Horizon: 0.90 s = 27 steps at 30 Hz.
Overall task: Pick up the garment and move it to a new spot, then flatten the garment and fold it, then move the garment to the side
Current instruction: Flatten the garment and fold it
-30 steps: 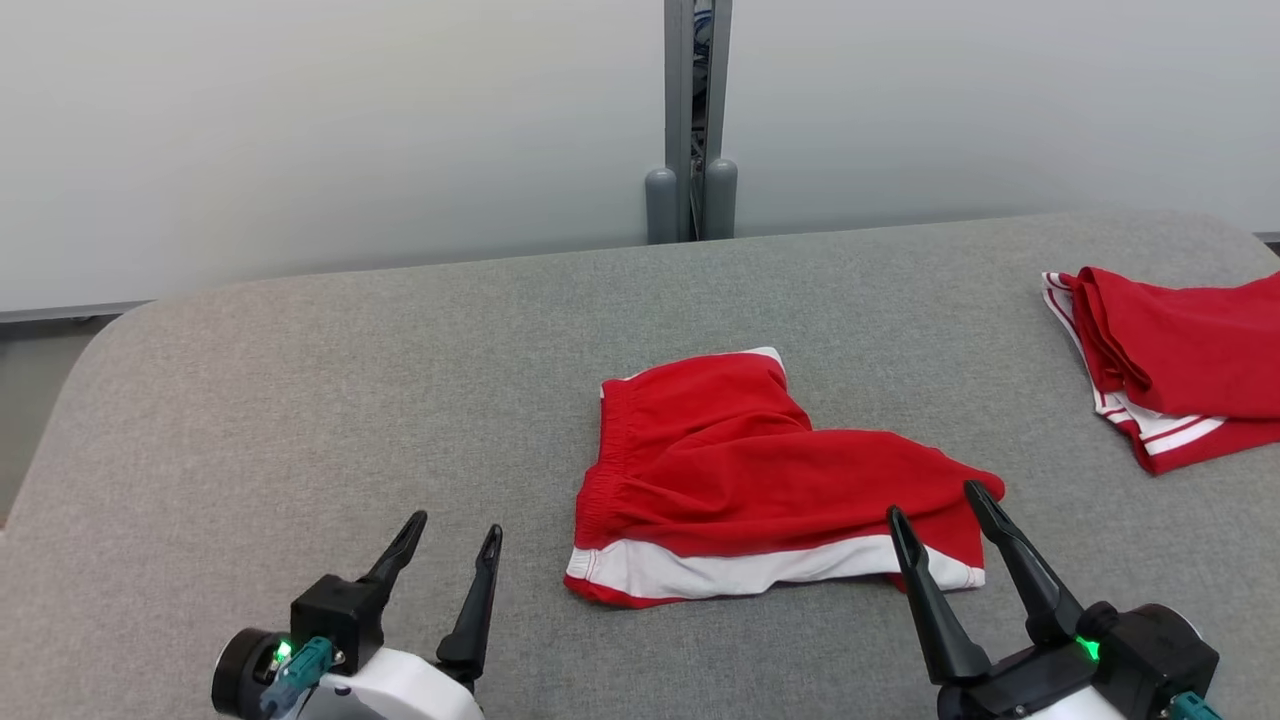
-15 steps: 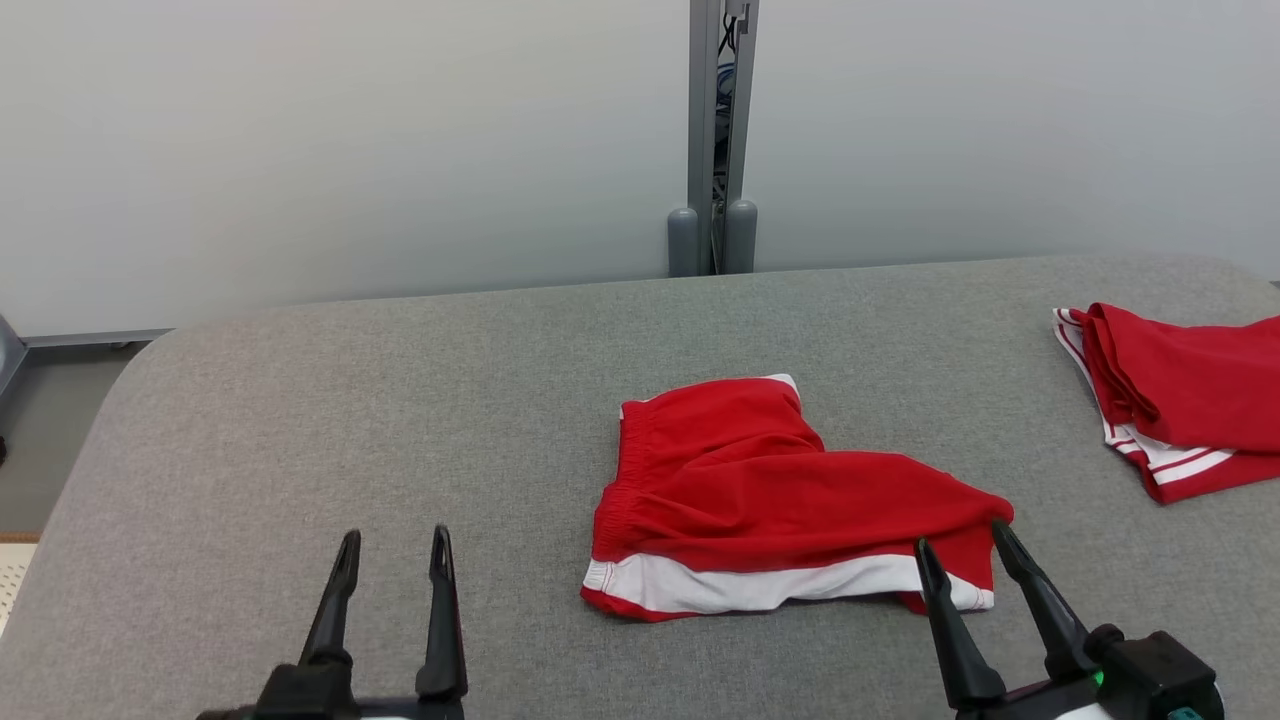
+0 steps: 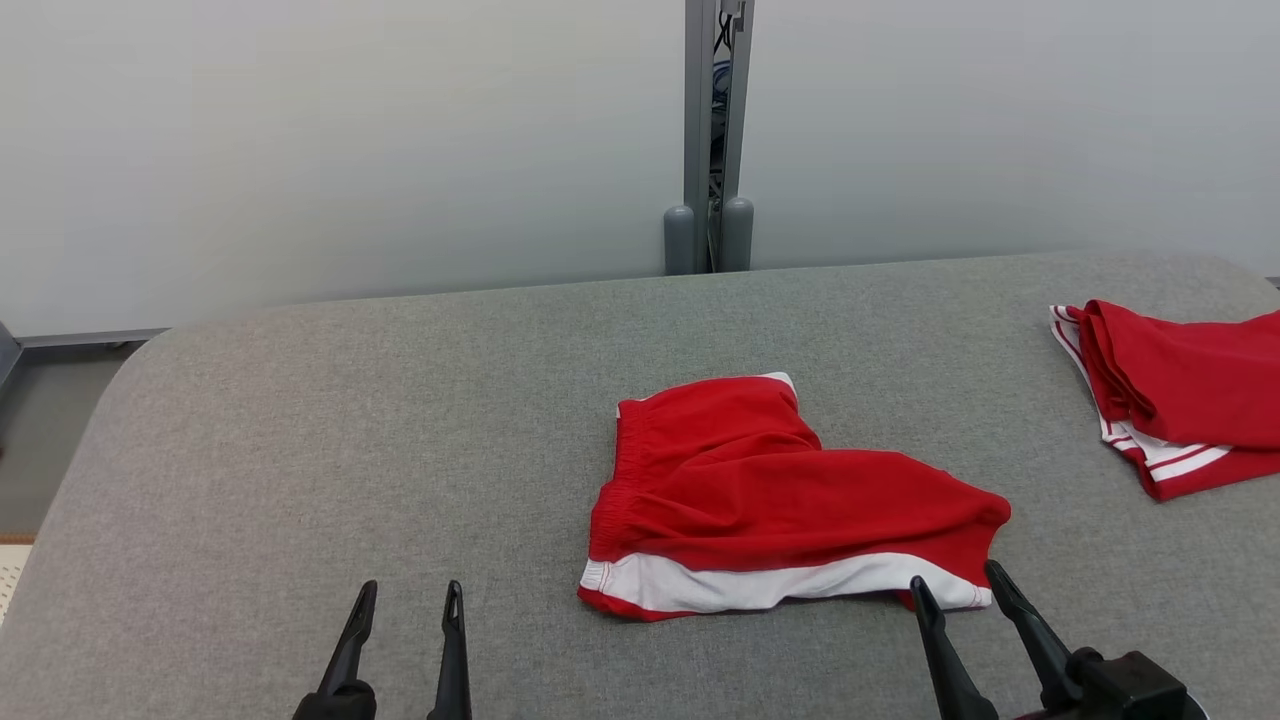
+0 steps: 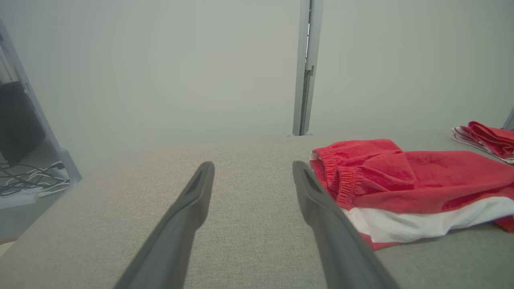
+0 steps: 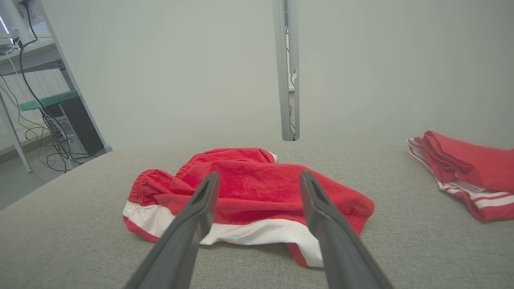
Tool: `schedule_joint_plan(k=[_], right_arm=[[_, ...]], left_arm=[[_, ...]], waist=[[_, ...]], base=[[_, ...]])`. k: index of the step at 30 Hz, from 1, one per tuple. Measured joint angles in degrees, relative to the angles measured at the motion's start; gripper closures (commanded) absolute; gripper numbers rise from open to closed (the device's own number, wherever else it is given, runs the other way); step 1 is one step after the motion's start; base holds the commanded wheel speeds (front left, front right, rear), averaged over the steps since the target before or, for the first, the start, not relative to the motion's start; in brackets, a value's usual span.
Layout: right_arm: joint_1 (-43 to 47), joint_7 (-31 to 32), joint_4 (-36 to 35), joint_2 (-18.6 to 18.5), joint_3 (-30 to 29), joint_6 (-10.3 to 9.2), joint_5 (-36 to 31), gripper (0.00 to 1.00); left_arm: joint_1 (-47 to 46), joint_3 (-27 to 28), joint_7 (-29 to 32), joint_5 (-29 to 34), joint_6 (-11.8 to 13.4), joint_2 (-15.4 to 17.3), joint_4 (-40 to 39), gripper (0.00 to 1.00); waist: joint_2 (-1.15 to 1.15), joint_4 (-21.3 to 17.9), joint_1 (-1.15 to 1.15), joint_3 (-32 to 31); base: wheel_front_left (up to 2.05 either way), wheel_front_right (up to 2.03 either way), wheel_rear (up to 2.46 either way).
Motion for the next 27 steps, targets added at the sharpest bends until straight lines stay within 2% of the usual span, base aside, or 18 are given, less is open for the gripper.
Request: schedule_joint_plan(k=[11,27], right_arm=[[-0.2,0.0,0.05,0.15,0.29,0.0,-0.2,0.0],[-0.22,0.0,1.46,0.13,0.92,0.0,0.43,0.0]], left_arm=[[0.0,2.76,0.0,2.23,-3.13,-1.97,0.81,0.0],[-0.01,3.69,0.0,3.16,-5.48,-2.56,1.97,0.0]], waist=[[0.0,0.0,0.0,-0.18],[0.0,-0.21,0.0,-0.5]], base=[[0.0,0.0,0.0],[0.0,0.0,0.0]])
